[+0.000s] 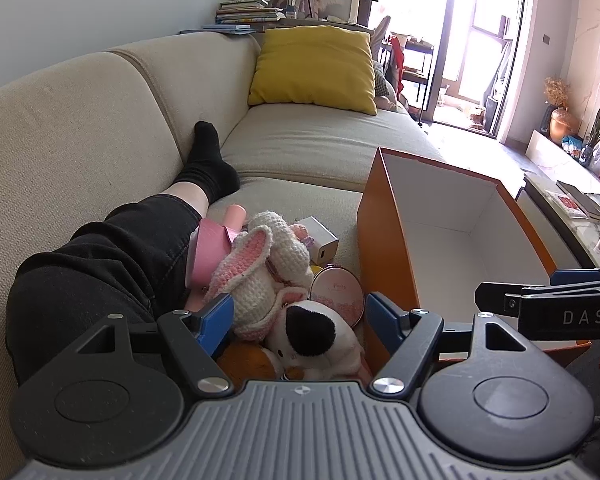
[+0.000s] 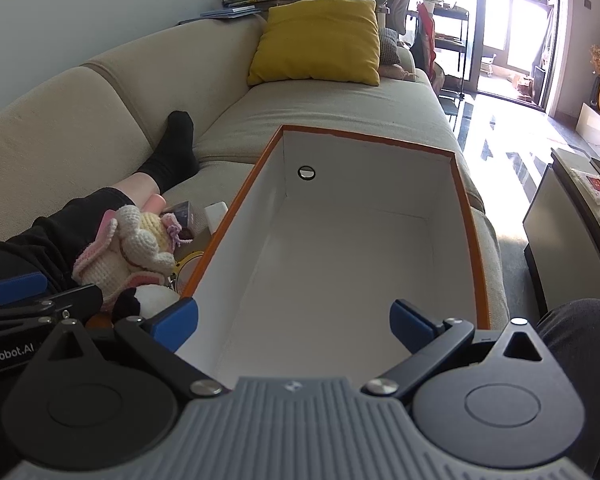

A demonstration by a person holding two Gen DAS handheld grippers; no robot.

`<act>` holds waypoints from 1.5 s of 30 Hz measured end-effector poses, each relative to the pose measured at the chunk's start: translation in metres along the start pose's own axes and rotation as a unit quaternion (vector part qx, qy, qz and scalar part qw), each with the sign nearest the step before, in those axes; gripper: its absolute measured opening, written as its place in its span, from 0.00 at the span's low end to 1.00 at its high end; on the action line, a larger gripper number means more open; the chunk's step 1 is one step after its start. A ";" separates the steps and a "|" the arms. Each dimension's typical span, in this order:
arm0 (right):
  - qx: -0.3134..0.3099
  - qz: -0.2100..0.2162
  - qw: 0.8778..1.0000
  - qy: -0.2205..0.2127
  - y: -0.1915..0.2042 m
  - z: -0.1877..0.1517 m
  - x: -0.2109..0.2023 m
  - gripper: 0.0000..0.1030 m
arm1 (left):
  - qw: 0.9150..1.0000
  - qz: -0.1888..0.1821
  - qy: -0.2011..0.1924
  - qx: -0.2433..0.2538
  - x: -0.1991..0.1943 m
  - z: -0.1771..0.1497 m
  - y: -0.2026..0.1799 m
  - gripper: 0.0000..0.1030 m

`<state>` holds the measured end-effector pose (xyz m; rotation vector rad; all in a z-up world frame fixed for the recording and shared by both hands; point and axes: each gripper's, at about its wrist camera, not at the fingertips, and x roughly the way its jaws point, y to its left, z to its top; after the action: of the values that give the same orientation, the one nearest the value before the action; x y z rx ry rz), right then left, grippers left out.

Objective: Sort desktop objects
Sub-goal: 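Move both grippers toward the plush toys beside the orange box, then grasp the crocheted bunny with the left gripper while the right grasps the black-and-white plush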

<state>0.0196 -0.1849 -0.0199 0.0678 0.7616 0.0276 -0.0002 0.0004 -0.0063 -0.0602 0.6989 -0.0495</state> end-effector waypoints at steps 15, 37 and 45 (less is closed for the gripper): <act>-0.026 0.048 0.998 -0.009 -0.002 0.027 0.006 0.77 | 1.000 0.002 0.010 -0.010 0.005 0.023 0.018 0.73; -0.216 0.182 0.949 0.139 0.083 0.070 0.111 0.18 | 0.982 -0.063 0.157 0.086 0.094 0.058 0.051 0.62; -0.216 0.198 0.941 0.165 0.090 0.074 0.142 0.17 | 0.971 -0.090 0.211 0.074 0.127 0.051 0.060 0.62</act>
<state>0.1730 -0.0916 -0.0576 -0.2090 1.0529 0.6027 0.1316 0.0535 -0.0529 0.0309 1.1117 -0.2954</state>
